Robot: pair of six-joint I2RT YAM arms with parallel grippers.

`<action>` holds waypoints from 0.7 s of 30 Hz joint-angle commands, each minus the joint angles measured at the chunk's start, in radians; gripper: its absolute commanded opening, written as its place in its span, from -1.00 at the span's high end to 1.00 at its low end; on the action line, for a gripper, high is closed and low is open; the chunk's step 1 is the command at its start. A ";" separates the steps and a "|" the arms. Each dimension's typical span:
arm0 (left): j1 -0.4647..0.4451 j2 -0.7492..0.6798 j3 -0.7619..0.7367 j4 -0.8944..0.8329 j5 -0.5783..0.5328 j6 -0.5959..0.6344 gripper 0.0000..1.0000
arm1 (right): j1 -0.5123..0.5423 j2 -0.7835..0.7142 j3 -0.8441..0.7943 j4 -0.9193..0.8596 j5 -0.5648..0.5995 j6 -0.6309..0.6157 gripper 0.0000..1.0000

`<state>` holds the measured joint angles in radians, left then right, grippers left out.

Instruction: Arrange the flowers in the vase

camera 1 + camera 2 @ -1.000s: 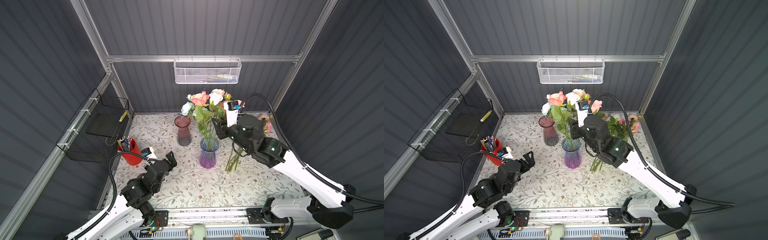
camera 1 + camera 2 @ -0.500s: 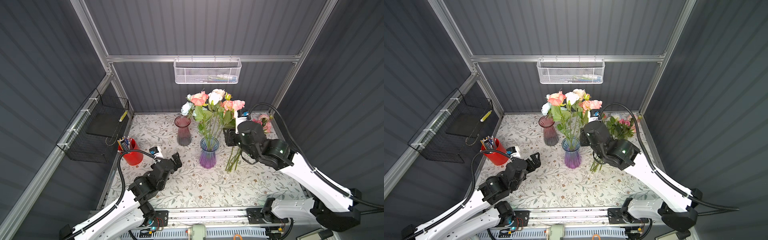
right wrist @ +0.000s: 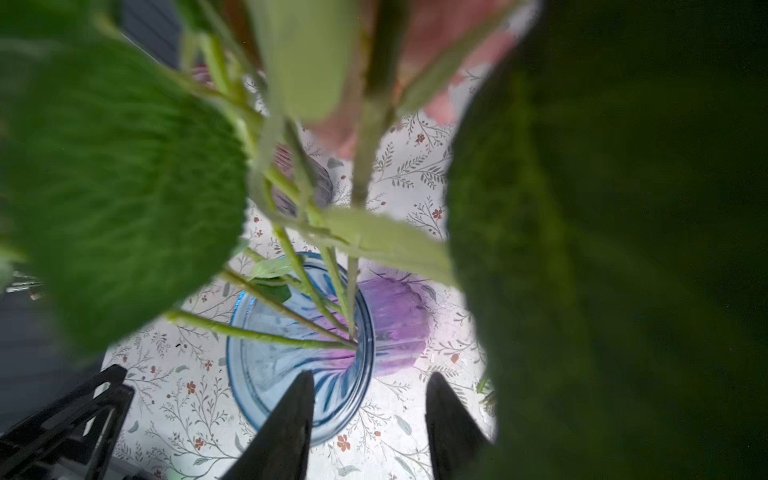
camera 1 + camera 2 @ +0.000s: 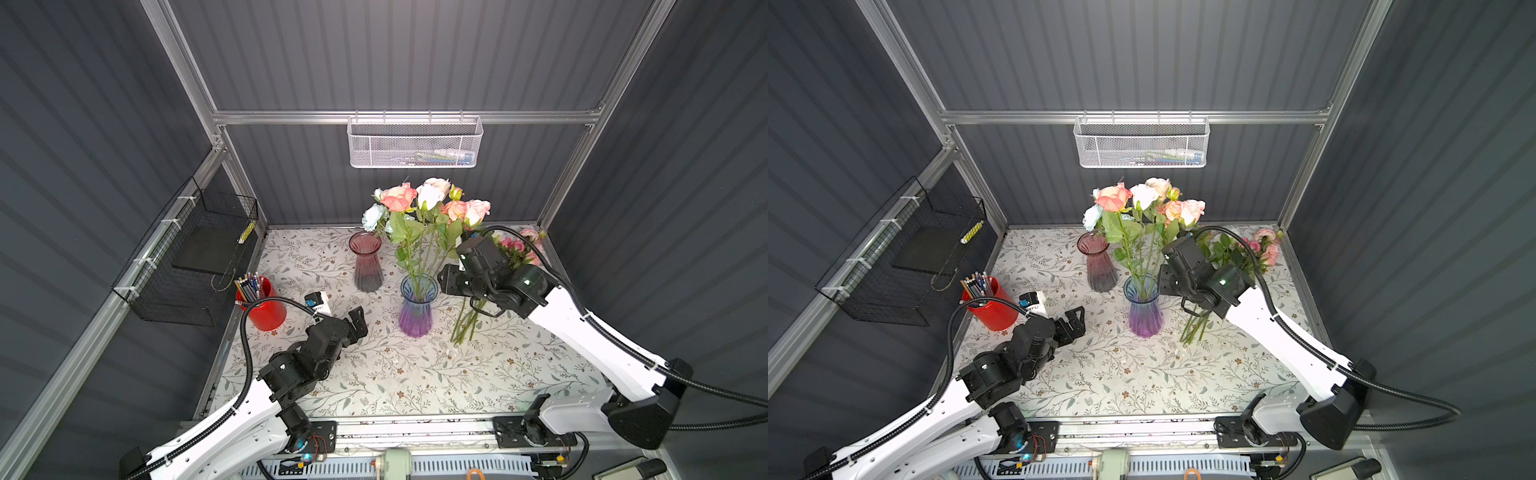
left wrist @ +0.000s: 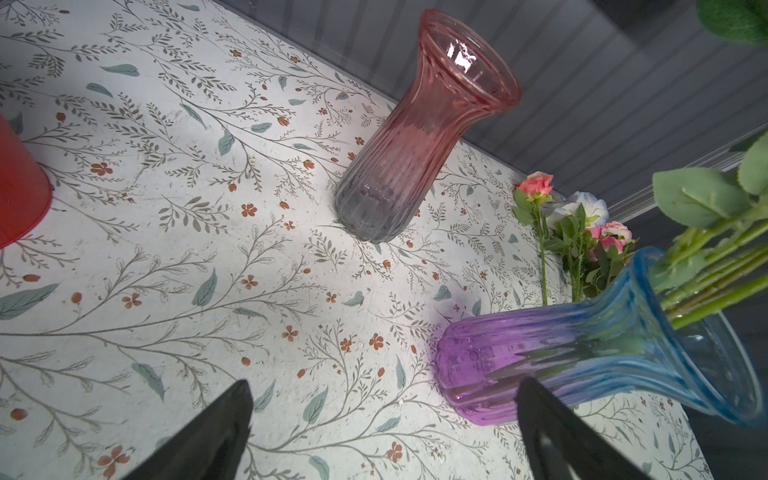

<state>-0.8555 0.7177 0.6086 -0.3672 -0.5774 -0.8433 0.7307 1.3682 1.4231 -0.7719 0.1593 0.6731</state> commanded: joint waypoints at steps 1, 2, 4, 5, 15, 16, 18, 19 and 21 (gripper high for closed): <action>0.002 -0.024 0.028 -0.031 0.004 0.032 -0.99 | 0.001 0.021 -0.021 0.004 -0.086 -0.006 0.11; 0.002 -0.029 0.024 -0.032 0.001 0.030 -0.99 | 0.001 0.029 -0.025 0.010 -0.090 -0.008 0.11; 0.001 -0.038 0.012 -0.031 -0.004 0.024 -0.99 | -0.001 0.048 -0.027 0.014 -0.088 -0.009 0.13; 0.001 -0.041 0.009 -0.029 -0.006 0.023 -0.99 | -0.001 0.056 -0.026 0.018 -0.088 -0.011 0.14; 0.002 -0.047 0.000 -0.042 -0.018 0.015 -0.99 | -0.010 0.123 -0.030 0.043 -0.081 -0.006 0.29; 0.002 -0.050 -0.001 -0.046 -0.019 0.013 -0.99 | -0.011 0.129 -0.029 0.043 -0.076 -0.007 0.30; 0.002 -0.057 -0.002 -0.050 -0.019 0.012 -0.99 | -0.013 0.136 -0.033 0.048 -0.061 -0.006 0.34; 0.002 -0.062 -0.006 -0.051 -0.022 0.012 -0.99 | -0.016 0.138 -0.040 0.058 -0.064 -0.004 0.36; 0.002 -0.071 -0.011 -0.055 -0.027 0.010 -0.99 | -0.020 0.147 -0.045 0.070 -0.074 0.003 0.41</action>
<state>-0.8555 0.6674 0.6083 -0.3946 -0.5797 -0.8383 0.7151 1.5021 1.3926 -0.7090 0.0879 0.6739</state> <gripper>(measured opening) 0.995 0.303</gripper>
